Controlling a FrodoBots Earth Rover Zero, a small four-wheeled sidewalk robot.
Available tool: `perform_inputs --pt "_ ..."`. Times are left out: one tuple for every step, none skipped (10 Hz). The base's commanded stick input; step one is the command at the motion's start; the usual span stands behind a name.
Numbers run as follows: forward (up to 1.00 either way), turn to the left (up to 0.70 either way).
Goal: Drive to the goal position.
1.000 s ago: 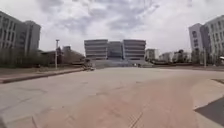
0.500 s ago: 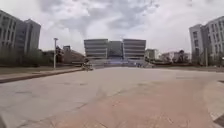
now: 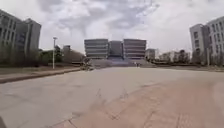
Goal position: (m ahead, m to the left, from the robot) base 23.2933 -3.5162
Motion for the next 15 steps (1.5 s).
perform_inputs --pt "0.70 0.00" --pt "0.70 0.00" --pt "0.70 0.00" --pt "0.70 0.00" --pt "0.70 -0.03" --pt "0.70 -0.17" --pt "0.70 -0.31" --pt "0.70 -0.15" --pt "0.70 0.00" --pt "0.70 0.00" --pt "0.70 0.00" --pt "0.70 0.00" --pt "0.70 0.00" --pt "0.70 0.00" --pt "0.70 0.00"
